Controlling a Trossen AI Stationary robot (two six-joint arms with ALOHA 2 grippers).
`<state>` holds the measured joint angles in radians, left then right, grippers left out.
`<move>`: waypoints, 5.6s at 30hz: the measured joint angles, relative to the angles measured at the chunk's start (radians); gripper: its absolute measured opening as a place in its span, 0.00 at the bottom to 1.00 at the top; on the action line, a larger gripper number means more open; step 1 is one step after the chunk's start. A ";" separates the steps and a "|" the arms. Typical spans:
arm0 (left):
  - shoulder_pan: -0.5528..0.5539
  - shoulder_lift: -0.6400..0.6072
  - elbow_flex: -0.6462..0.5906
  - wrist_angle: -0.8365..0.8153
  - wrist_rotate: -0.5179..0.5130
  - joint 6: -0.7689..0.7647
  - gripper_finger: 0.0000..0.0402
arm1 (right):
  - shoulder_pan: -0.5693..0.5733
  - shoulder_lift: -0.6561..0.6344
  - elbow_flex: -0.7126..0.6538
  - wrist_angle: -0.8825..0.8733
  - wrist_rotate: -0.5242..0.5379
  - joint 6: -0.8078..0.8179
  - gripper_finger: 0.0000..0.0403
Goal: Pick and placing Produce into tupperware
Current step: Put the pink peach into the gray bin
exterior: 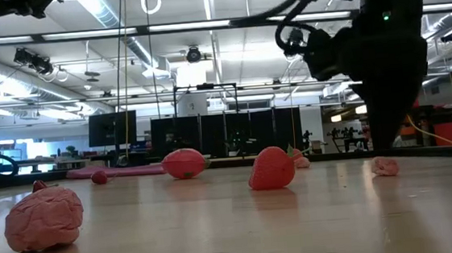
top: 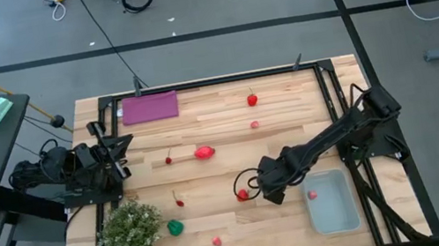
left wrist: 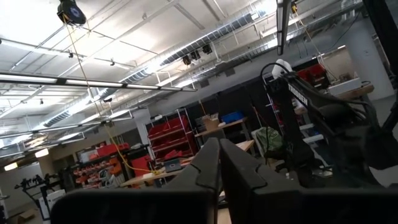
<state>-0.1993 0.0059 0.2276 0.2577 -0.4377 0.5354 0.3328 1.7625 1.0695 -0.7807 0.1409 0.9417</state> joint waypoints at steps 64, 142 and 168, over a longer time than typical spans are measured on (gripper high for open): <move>0.000 0.000 0.000 -0.001 0.000 0.000 0.05 | 0.378 -0.169 -0.071 -0.365 -0.120 0.996 0.35; 0.000 0.000 0.000 0.005 0.000 0.000 0.13 | -0.600 0.125 0.061 0.241 0.154 -0.518 0.46; 0.000 0.000 0.000 0.007 0.000 0.001 0.13 | -0.582 0.115 0.061 0.249 0.176 -0.422 0.04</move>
<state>-0.1997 0.0063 0.2272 0.2646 -0.4374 0.5362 -0.2496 1.8780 1.1309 -0.5319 0.3173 0.5200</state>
